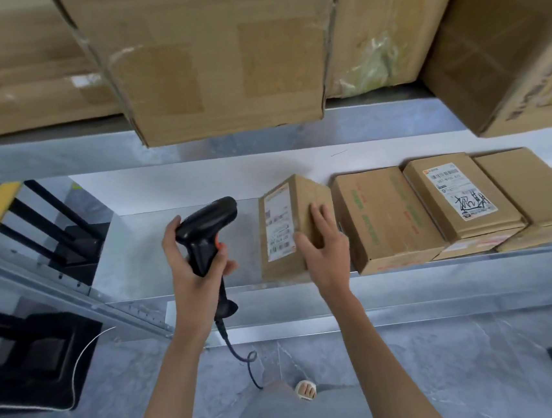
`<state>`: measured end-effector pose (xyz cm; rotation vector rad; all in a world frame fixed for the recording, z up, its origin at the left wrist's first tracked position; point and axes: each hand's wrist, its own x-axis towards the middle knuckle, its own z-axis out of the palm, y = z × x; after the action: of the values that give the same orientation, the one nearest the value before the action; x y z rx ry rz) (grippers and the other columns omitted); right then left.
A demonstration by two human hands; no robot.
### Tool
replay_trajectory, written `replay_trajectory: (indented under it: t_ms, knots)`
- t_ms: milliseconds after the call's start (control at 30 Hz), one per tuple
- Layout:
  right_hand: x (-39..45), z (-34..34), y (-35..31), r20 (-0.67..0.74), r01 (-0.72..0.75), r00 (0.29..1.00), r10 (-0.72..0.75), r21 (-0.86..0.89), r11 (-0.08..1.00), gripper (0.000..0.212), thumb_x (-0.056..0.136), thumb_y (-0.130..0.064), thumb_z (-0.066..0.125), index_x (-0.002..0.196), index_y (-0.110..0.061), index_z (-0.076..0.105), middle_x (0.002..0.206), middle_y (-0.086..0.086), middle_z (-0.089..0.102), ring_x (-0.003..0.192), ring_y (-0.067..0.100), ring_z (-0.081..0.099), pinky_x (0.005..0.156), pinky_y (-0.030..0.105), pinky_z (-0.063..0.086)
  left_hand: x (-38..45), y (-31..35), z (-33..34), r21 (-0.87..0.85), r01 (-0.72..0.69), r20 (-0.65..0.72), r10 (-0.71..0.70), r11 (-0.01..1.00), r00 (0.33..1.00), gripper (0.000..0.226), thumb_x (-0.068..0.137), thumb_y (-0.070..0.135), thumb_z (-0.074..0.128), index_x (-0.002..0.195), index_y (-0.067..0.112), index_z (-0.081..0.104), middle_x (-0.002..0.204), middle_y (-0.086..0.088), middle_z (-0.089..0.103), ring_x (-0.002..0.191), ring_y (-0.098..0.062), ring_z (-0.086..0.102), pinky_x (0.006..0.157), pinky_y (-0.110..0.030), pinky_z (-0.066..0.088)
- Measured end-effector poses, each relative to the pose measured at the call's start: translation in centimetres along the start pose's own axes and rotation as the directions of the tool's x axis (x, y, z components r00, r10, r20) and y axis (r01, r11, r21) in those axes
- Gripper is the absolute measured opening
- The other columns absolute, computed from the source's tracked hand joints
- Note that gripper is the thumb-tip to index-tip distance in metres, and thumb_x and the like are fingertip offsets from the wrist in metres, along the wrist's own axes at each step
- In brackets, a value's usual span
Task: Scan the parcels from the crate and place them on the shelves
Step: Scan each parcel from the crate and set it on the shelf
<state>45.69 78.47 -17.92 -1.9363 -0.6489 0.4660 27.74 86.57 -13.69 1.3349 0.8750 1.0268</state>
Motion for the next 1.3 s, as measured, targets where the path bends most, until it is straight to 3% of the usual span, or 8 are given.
replay_trajectory:
  t_ms: [100, 200, 367, 667, 833, 1300]
  knots:
    - [-0.3, -1.1, -0.5, -0.07, -0.009, 0.997, 0.036, 0.347, 0.938, 0.069, 0.078, -0.034, 0.063, 0.147, -0.034, 0.05, 0.156, -0.014, 0.042, 0.13, 0.005, 0.049, 0.109, 0.041, 0.048, -0.3, 1.4, 0.0, 0.094, -0.051, 0.098, 0.042, 0.994, 0.994, 0.076, 0.098, 0.001, 0.065, 0.131, 0.064, 0.037, 0.101, -0.006, 0.067, 0.065, -0.019, 0.067, 0.067, -0.023, 0.057]
    - [-0.5, -1.5, -1.1, -0.123, 0.029, 0.992, 0.031, 0.464, 0.885, 0.066, 0.079, -0.028, 0.063, 0.144, -0.035, 0.053, 0.153, -0.017, 0.045, 0.134, 0.001, 0.047, 0.111, 0.042, 0.046, -0.5, 2.2, 0.0, 0.138, -0.095, 0.154, 0.074, 0.986, 0.985, 0.076, 0.097, 0.003, 0.066, 0.132, 0.064, 0.038, 0.093, -0.001, 0.068, 0.059, -0.017, 0.063, 0.062, -0.024, 0.054]
    - [-0.6, -1.1, -1.8, -0.199, 0.146, 0.978, -0.06, 0.452, 0.88, 0.068, 0.077, -0.036, 0.061, 0.144, -0.038, 0.05, 0.156, -0.016, 0.04, 0.14, -0.005, 0.038, 0.117, 0.042, 0.039, -0.8, 2.5, 0.3, 0.138, -0.113, 0.175, 0.088, 0.984, 0.981, 0.075, 0.097, -0.001, 0.066, 0.141, 0.052, 0.034, 0.083, 0.002, 0.067, 0.058, -0.017, 0.059, 0.058, -0.025, 0.052]
    - [-0.7, -1.0, -2.5, -0.237, 0.229, 0.96, -0.151, 0.351, 0.908, 0.071, 0.078, -0.038, 0.06, 0.148, -0.032, 0.047, 0.159, -0.013, 0.037, 0.142, -0.003, 0.035, 0.117, 0.048, 0.036, -1.3, 2.7, 0.6, 0.158, -0.118, 0.216, 0.082, 0.98, 0.973, 0.077, 0.098, 0.002, 0.065, 0.137, 0.06, 0.035, 0.08, 0.0, 0.065, 0.058, -0.017, 0.056, 0.06, -0.027, 0.052]
    - [-0.9, -1.3, -3.0, -0.238, 0.244, 0.956, -0.17, 0.327, 0.913, 0.074, 0.078, -0.041, 0.059, 0.15, -0.028, 0.045, 0.159, -0.012, 0.037, 0.142, 0.0, 0.035, 0.118, 0.049, 0.036, -1.3, 3.1, 1.0, 0.189, -0.136, 0.22, 0.093, 0.972, 0.971, 0.08, 0.098, 0.005, 0.067, 0.132, 0.069, 0.033, 0.081, 0.005, 0.066, 0.058, -0.014, 0.059, 0.06, -0.023, 0.053]
    - [-1.5, -2.0, -2.4, -0.246, 0.234, 0.956, -0.162, 0.303, 0.924, 0.073, 0.077, -0.04, 0.058, 0.148, -0.034, 0.047, 0.159, -0.015, 0.036, 0.143, 0.006, 0.036, 0.116, 0.053, 0.036, -2.2, 3.6, 1.6, 0.203, -0.164, 0.168, 0.131, 0.965, 0.977, 0.082, 0.097, 0.003, 0.066, 0.129, 0.071, 0.034, 0.094, -0.007, 0.067, 0.06, -0.016, 0.058, 0.062, -0.03, 0.053]
